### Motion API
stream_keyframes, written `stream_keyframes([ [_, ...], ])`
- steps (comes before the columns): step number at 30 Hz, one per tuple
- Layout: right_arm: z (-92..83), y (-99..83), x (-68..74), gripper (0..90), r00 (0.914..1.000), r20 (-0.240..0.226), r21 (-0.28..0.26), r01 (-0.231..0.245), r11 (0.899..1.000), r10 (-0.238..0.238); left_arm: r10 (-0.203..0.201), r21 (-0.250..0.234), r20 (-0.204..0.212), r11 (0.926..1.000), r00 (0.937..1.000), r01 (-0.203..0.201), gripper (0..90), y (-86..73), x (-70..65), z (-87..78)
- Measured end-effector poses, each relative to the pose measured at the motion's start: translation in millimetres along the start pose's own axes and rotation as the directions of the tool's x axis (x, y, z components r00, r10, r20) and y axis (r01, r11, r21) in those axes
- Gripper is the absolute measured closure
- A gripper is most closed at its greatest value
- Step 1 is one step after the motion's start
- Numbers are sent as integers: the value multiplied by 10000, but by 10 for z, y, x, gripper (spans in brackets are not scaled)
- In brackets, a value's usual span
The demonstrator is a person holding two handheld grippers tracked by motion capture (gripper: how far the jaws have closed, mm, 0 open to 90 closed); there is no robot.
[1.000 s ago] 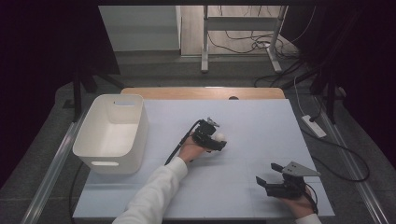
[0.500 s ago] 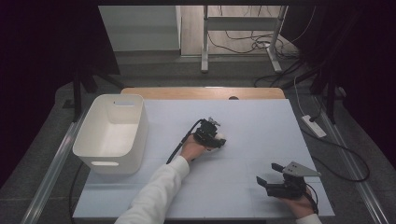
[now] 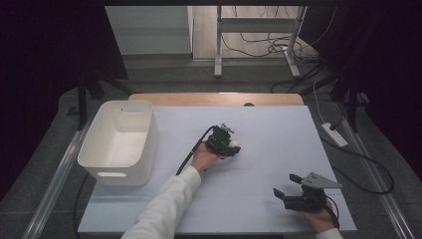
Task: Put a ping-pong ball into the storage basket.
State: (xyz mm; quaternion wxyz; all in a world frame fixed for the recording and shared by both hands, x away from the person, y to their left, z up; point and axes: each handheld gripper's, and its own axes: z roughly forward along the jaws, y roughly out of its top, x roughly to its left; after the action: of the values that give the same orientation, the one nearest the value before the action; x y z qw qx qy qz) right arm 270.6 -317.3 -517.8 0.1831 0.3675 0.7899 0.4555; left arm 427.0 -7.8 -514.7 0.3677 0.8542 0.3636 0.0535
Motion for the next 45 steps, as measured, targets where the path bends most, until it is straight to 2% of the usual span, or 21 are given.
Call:
stream_keyframes([
  [16,1,0,7,153,10000,5,-7,16,10000,-16,81,-243,-112,9997,9999,-84,509,2,-46,-131],
  [25,3,0,9,153,10000,7,4,24,10000,-24,6,-450,-78,9990,10000,-10,508,-12,-54,-200],
  [45,-5,1,3,154,10000,57,-23,23,10000,-23,186,-768,41,9969,9998,-183,507,-41,-97,-398],
])
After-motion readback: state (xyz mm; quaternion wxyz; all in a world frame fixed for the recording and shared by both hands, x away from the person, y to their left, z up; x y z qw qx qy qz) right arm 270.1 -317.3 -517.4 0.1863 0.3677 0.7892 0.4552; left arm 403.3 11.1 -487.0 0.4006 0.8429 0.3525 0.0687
